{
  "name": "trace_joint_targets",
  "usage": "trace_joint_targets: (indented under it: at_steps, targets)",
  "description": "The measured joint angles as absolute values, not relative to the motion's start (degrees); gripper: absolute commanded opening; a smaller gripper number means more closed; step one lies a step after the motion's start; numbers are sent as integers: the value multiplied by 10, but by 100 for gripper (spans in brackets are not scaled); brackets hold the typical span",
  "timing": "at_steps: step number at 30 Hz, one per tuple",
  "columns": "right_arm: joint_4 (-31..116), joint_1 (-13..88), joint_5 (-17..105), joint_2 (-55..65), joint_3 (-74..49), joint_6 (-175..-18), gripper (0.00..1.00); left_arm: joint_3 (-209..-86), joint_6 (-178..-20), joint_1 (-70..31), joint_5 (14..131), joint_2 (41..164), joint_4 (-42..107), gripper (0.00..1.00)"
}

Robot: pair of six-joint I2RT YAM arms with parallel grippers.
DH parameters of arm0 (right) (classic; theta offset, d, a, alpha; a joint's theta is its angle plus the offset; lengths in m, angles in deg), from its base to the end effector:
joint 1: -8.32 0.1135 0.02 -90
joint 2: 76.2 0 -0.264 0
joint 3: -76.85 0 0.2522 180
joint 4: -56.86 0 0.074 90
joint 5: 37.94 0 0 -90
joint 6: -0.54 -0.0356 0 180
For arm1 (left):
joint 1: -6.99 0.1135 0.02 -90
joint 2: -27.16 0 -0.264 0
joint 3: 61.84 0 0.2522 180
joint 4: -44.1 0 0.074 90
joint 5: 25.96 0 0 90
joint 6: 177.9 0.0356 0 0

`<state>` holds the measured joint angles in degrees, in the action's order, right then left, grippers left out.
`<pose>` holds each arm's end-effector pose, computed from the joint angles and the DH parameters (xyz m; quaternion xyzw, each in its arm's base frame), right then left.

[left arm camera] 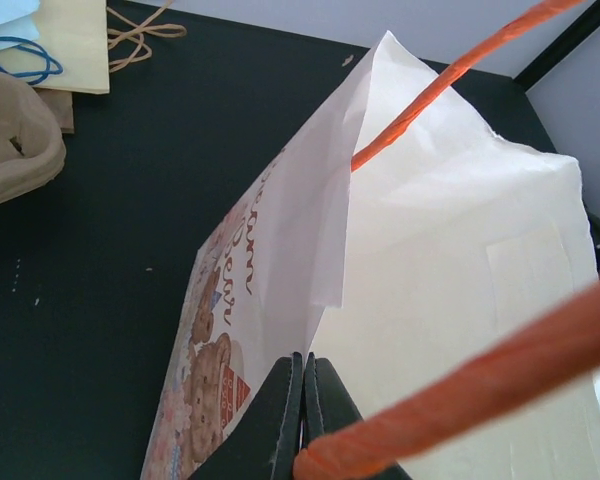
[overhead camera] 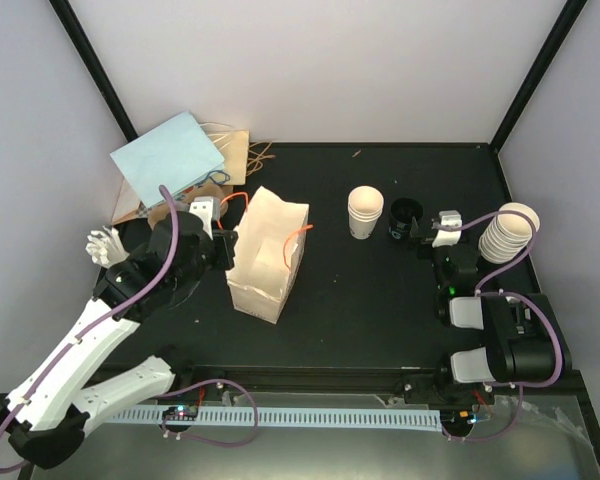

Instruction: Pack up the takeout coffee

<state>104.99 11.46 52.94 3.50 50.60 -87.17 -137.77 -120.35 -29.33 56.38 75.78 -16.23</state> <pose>0.2318 0.0122 0.1605 -0.0298 0.7386 -0.0007 0.6735 0.1327 -0.0917 0.3677 -0.0022 0.8775 -0.2203 0.4259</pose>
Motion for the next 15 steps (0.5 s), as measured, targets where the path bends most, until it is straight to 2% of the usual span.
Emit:
trace_joint_targets:
  at_steps: [15]
  targets:
    - [1014, 114, 560, 36, 486, -885, 100, -1350, -1212, -293, 568, 736, -151, 2]
